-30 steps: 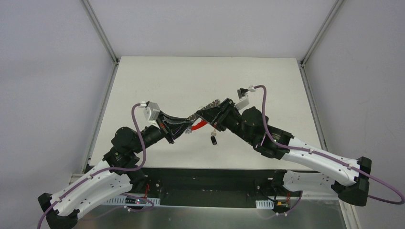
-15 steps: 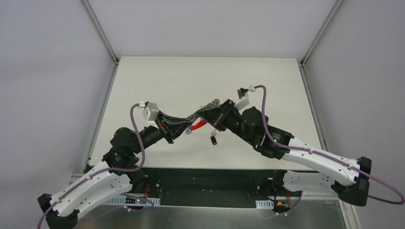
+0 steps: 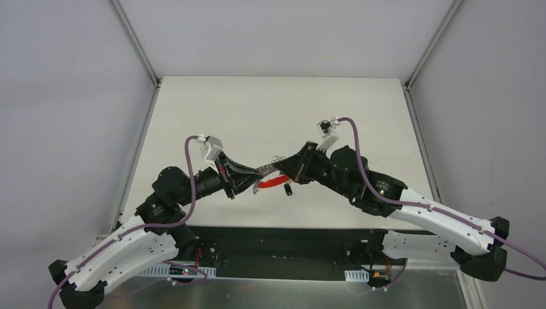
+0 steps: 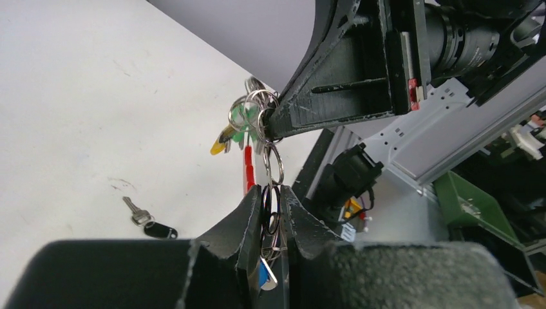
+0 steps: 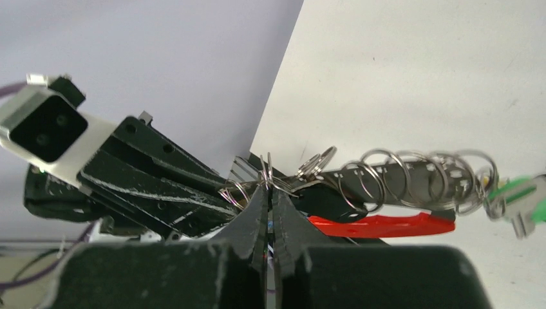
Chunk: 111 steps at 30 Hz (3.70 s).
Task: Put the keys on the keyring
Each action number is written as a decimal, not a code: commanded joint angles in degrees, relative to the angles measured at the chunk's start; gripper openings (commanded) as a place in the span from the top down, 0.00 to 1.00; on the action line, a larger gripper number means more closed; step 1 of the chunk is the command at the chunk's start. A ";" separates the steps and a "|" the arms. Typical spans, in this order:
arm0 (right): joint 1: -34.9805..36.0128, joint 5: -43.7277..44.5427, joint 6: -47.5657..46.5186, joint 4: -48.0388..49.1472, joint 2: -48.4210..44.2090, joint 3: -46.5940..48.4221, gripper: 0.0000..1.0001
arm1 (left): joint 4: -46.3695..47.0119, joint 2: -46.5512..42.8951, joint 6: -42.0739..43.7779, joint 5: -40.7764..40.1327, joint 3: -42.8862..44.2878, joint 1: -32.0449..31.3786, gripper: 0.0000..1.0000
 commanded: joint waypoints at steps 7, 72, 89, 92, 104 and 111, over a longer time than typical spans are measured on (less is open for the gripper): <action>-0.11 -10.96 -18.19 -10.24 -4.91 6.53 1.00 | -12.62 0.43 -3.40 4.43 13.03 -0.12 0.73; -0.09 -24.50 -36.74 -13.50 -3.29 12.77 1.00 | 4.41 13.98 -11.77 28.01 15.16 -0.74 0.74; 0.02 -28.20 -36.06 -12.72 -2.92 12.83 1.00 | 0.01 15.25 -6.45 25.12 15.75 -0.76 0.72; -0.05 -28.29 -35.91 -12.08 -2.68 12.85 1.00 | -0.49 15.48 -6.10 24.96 15.81 -0.78 0.72; -0.04 -27.19 -36.09 -10.21 -2.87 13.15 1.00 | -0.50 16.92 -6.10 26.48 15.91 -0.79 0.73; -0.05 -27.32 -36.08 -9.85 -3.44 13.03 1.00 | -0.50 18.31 -6.02 28.14 16.41 -0.86 0.86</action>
